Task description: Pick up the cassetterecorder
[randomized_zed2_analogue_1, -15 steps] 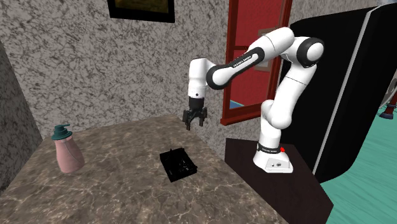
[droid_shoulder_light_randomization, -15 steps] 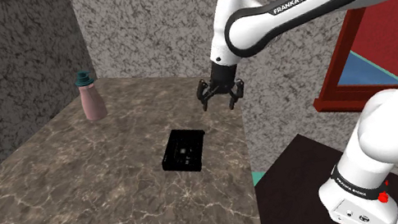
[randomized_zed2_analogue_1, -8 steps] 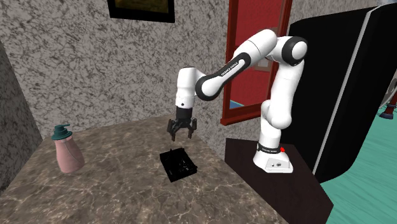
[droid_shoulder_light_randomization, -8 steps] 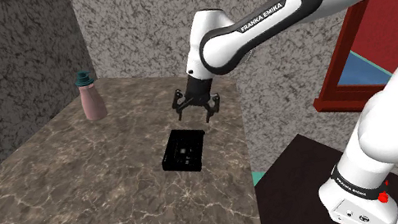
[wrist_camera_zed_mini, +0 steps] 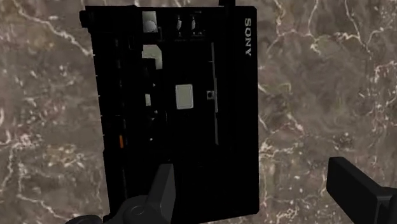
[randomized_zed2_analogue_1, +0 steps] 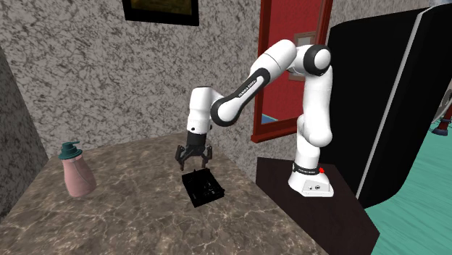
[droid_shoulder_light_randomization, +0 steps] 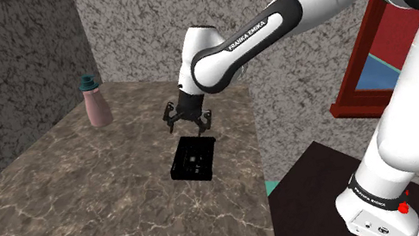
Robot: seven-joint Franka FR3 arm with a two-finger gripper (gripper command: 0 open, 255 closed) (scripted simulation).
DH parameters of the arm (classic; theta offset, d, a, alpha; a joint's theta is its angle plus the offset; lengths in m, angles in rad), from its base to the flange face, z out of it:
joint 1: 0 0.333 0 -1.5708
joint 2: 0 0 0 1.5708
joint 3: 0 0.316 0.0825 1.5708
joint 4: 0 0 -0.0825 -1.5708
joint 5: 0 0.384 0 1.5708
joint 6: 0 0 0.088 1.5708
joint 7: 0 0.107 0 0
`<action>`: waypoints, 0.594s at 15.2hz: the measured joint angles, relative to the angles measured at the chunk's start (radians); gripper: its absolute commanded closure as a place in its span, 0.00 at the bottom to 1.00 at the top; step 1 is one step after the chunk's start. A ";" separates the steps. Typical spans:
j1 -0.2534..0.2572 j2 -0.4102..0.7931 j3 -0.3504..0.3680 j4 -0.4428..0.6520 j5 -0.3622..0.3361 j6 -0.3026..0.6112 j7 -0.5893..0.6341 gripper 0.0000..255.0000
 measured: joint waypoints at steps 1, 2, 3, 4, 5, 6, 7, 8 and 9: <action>0.001 0.005 0.001 -0.009 0.000 0.014 0.001 0.00; 0.001 0.013 0.000 -0.014 0.000 0.026 -0.001 0.00; 0.004 0.025 0.002 -0.014 -0.006 0.039 0.005 0.00; 0.003 0.037 0.000 -0.017 -0.008 0.053 0.001 0.00; 0.004 0.044 0.000 -0.020 -0.010 0.064 0.003 0.00; 0.005 0.047 0.001 -0.024 -0.010 0.069 0.003 1.00; 0.005 0.048 0.001 -0.025 -0.010 0.072 0.003 1.00; 0.005 0.049 0.001 -0.026 -0.010 0.074 0.003 1.00; 0.005 0.049 0.001 -0.026 -0.010 0.075 0.003 1.00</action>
